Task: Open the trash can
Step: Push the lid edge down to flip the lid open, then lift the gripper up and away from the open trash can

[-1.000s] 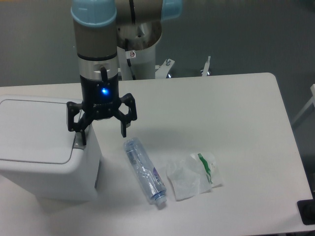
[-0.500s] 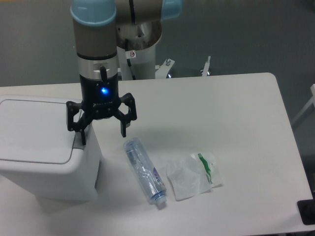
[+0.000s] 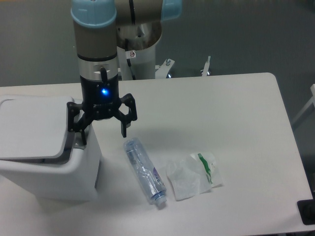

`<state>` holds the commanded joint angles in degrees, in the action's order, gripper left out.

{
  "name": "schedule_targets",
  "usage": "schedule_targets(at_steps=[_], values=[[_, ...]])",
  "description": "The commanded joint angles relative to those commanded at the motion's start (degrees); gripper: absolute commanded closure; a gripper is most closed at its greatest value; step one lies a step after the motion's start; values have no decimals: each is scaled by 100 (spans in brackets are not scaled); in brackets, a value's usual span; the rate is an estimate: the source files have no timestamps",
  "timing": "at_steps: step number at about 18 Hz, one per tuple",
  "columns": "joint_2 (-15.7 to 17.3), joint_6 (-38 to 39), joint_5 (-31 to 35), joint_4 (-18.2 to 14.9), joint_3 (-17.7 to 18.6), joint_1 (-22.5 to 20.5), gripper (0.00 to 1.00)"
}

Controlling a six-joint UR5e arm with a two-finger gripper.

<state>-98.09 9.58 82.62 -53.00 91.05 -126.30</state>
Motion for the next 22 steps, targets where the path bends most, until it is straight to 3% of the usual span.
schedule_targets(at_steps=[9, 17, 22], values=[[175, -9, -26, 0, -228, -140, 0], [343, -70, 325, 17, -369, -965, 0], [290, -904, 658, -44, -290, -1274, 0]])
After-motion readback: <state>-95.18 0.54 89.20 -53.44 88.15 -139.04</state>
